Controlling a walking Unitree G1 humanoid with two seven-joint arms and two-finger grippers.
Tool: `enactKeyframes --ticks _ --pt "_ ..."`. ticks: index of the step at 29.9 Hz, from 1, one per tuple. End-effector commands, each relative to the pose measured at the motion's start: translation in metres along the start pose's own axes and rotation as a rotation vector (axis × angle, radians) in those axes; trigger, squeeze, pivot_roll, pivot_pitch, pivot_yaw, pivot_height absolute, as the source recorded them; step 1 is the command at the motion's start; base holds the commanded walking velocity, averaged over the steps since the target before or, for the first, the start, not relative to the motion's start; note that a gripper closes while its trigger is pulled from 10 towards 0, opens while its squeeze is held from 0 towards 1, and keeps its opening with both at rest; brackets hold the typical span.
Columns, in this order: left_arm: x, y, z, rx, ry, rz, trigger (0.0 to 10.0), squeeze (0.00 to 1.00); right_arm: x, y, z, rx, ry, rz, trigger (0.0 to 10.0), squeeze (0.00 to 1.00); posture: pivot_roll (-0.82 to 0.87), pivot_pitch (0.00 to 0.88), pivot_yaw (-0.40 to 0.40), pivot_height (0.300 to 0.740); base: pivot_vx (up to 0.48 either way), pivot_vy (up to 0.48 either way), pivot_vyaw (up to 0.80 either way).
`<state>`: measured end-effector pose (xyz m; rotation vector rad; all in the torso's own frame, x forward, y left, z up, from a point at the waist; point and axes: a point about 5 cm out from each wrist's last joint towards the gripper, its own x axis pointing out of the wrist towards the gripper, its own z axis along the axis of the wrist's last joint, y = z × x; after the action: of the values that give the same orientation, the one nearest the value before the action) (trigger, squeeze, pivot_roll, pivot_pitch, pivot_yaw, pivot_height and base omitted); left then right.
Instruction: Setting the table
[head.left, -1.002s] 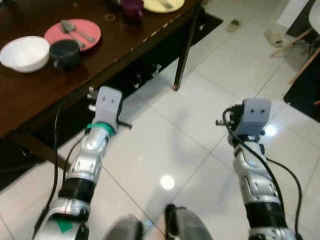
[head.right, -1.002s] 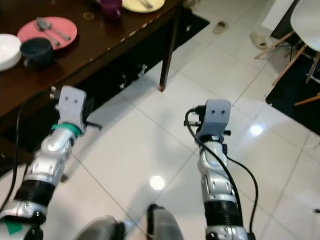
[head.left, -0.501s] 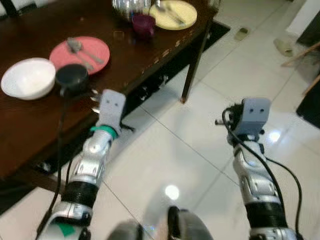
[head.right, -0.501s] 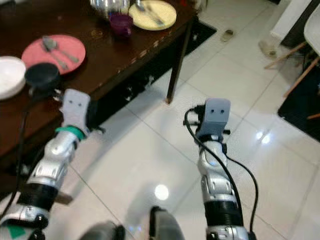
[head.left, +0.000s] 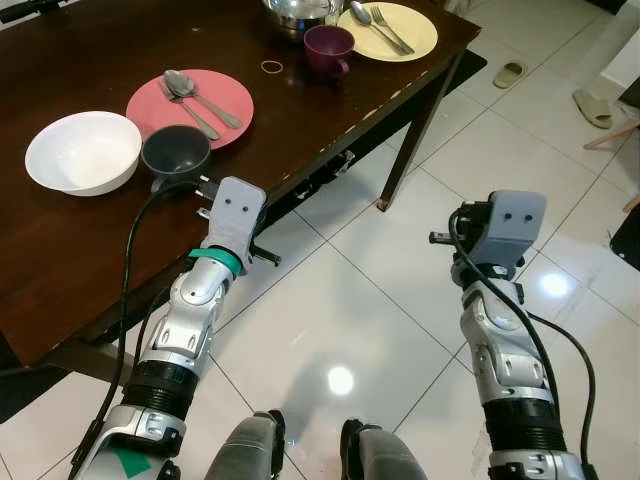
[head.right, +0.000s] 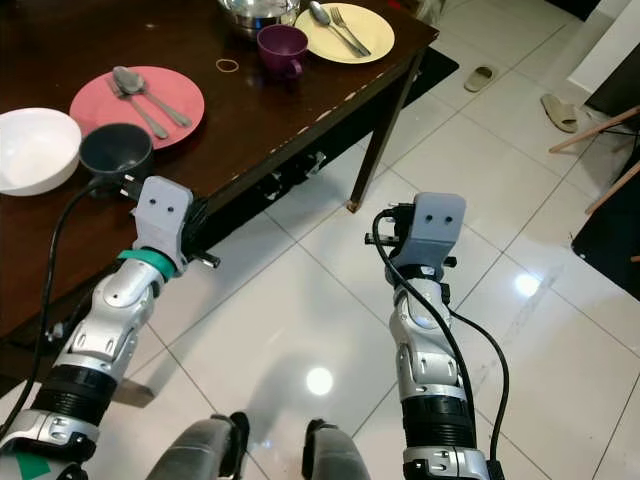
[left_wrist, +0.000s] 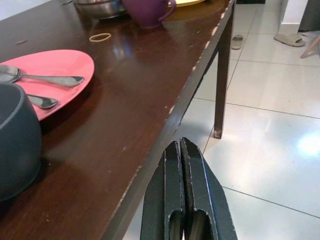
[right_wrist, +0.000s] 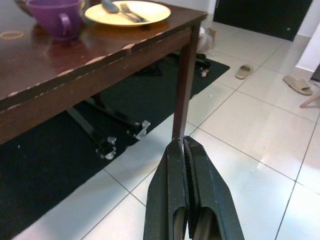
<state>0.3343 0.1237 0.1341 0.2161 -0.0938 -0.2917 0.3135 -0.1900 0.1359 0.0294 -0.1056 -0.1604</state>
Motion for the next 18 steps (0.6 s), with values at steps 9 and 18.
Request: enactKeyframes --ticks 9,18 --pt "-0.0036 -0.007 -0.0055 -0.001 0.028 -0.011 10.0 0.0 -0.0035 -0.0018 -0.0032 0.025 0.015 -0.014 10.0 0.0 0.06 0.099 0.039 0.74 0.0 0.0 0.0" --pt "-0.003 -0.0074 -0.0066 0.002 0.038 -0.004 10.0 0.0 -0.0031 -0.0028 -0.0044 0.023 0.022 -0.029 10.0 0.0 0.06 0.102 0.042 0.74 0.0 0.0 0.0"
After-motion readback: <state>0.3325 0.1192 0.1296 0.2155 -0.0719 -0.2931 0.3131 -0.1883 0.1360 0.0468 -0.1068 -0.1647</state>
